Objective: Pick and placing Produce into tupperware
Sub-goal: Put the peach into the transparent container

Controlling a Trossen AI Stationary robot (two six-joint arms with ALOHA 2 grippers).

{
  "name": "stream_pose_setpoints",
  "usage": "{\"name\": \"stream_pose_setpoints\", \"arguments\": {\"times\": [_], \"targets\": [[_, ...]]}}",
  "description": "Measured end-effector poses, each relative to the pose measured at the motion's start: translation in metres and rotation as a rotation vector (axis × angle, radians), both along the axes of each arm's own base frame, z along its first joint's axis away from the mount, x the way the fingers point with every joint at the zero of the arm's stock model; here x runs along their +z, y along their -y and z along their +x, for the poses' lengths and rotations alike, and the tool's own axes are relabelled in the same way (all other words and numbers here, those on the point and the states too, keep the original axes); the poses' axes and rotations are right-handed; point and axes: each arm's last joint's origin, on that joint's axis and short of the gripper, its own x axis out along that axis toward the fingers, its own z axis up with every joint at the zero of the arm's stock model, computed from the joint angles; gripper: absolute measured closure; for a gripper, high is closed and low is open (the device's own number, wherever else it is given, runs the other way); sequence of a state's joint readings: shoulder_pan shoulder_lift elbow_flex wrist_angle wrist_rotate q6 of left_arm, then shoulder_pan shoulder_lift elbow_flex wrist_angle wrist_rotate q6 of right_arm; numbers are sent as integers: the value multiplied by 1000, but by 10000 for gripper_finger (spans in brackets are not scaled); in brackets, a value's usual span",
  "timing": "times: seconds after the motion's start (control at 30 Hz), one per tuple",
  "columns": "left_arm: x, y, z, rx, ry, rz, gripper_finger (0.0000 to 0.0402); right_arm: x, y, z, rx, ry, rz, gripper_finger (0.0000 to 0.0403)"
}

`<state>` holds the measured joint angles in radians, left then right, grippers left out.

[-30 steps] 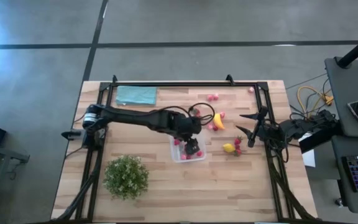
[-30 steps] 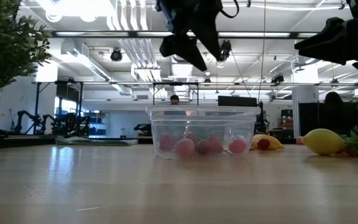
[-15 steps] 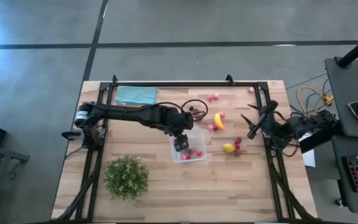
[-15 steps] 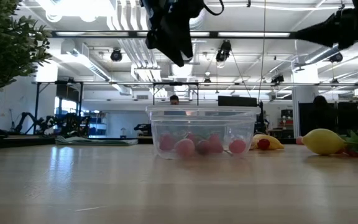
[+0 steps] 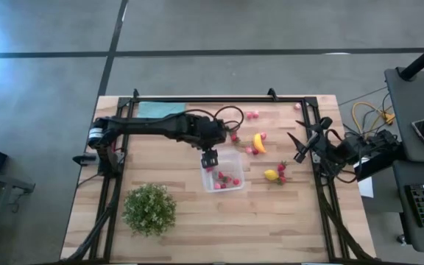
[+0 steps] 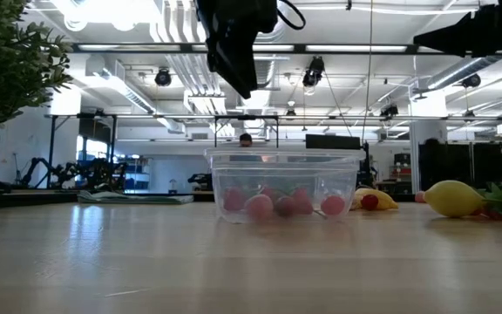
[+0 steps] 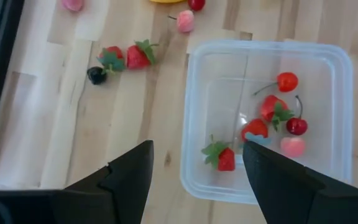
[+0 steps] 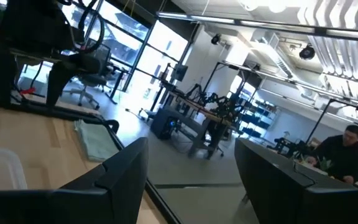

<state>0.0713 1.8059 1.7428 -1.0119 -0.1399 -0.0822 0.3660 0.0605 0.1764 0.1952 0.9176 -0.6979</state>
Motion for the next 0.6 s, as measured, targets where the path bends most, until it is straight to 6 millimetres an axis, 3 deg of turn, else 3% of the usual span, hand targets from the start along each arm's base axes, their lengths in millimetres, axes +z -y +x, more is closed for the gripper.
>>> {"name": "stream_pose_setpoints", "arguments": {"times": [0.4, 0.6], "targets": [[2, -14, -2, 6, 7, 18, 168, 1, 0, 0, -3, -18, -49, 170], [2, -15, -2, 13, 7, 16, 168, 3, -6, 2, 255, 130, 109, 170]]}}
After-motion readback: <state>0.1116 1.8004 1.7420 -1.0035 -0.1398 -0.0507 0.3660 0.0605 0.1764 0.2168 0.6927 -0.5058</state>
